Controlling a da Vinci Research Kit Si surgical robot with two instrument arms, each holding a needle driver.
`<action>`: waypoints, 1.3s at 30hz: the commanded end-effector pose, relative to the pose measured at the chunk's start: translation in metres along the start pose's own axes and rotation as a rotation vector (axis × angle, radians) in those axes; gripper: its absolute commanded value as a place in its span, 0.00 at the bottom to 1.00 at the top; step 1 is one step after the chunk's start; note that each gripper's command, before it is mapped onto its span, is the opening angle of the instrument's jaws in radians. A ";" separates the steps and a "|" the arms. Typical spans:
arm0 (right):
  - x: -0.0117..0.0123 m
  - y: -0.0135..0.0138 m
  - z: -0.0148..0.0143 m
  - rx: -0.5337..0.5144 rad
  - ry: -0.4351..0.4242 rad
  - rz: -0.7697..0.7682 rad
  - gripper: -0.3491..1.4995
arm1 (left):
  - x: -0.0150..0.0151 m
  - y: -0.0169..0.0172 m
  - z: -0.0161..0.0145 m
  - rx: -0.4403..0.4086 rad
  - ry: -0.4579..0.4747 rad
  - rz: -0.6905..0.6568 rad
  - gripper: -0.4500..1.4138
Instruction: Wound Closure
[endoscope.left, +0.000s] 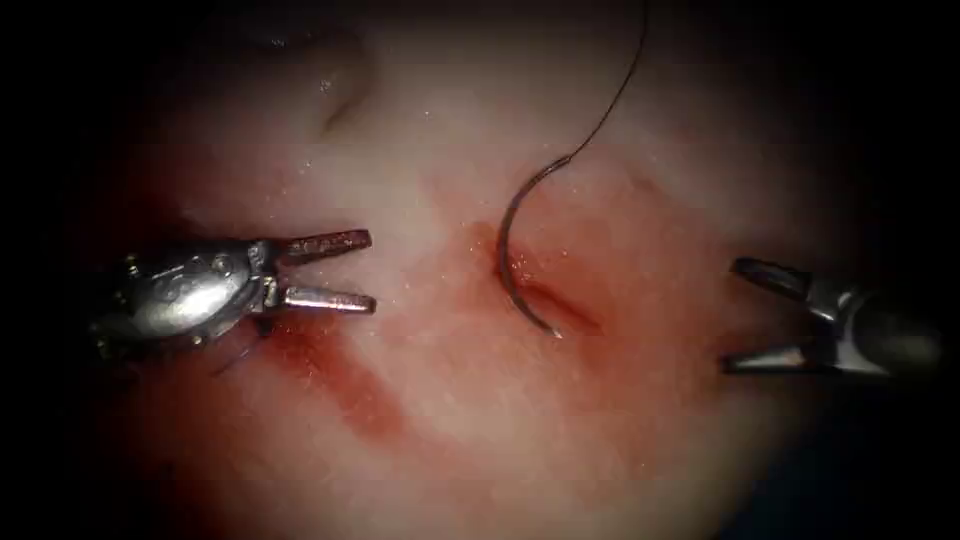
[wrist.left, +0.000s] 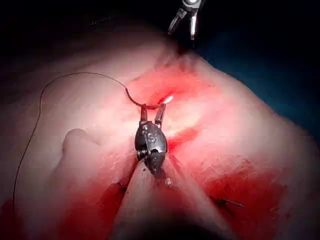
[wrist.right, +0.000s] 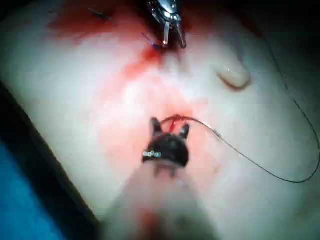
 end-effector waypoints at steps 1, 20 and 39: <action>0.0000 -0.0003 0.0008 0.002 0.001 -0.002 0.55 | -0.0006 0.0000 0.0007 -0.003 0.001 -0.001 0.45; -0.0007 -0.0006 0.0002 0.002 0.001 -0.013 0.62 | -0.0008 0.0005 0.0015 -0.004 -0.035 0.019 0.56; -0.0001 -0.0012 0.0010 -0.003 0.000 -0.022 0.64 | -0.0006 0.0017 0.0032 -0.028 -0.189 0.111 0.54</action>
